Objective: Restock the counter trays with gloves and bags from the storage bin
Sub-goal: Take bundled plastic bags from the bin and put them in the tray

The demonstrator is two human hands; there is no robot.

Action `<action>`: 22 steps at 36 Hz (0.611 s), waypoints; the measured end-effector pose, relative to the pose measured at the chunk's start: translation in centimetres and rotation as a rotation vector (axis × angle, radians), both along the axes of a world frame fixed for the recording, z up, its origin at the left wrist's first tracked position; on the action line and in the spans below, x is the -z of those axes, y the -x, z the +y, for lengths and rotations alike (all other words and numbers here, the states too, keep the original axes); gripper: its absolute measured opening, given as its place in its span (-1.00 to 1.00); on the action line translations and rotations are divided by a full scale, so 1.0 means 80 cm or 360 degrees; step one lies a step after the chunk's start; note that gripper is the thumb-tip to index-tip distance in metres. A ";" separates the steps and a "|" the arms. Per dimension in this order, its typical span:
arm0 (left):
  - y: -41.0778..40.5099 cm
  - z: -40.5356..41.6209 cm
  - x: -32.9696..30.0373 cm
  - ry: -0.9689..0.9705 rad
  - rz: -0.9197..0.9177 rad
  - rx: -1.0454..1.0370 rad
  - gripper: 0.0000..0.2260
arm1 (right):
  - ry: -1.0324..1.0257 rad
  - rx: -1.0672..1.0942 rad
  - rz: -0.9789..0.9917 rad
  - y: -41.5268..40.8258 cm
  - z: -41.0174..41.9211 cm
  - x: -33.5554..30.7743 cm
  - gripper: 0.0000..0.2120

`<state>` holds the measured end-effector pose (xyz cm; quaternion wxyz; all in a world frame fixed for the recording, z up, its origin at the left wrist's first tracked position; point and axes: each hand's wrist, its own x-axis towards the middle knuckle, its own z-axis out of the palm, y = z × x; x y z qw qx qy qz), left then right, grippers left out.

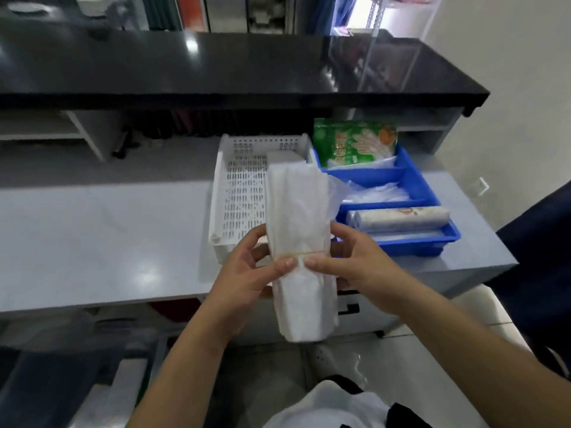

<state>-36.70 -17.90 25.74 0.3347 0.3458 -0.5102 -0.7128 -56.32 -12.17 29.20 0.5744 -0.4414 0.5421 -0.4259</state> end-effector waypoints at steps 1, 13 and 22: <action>0.015 -0.009 -0.004 0.0021 -0.0012 -0.0022 -0.49 | 0.0031 0.0006 0.0010 0.014 -0.009 -0.002 -0.56; 0.252 -0.123 -0.048 0.0214 -0.0130 -0.0005 -0.52 | 0.0240 0.0254 -0.0113 0.241 -0.114 -0.021 -0.55; 0.296 -0.166 -0.033 0.0202 -0.0329 -0.0388 -0.65 | 0.0658 0.0218 0.0550 0.330 -0.186 -0.013 -0.57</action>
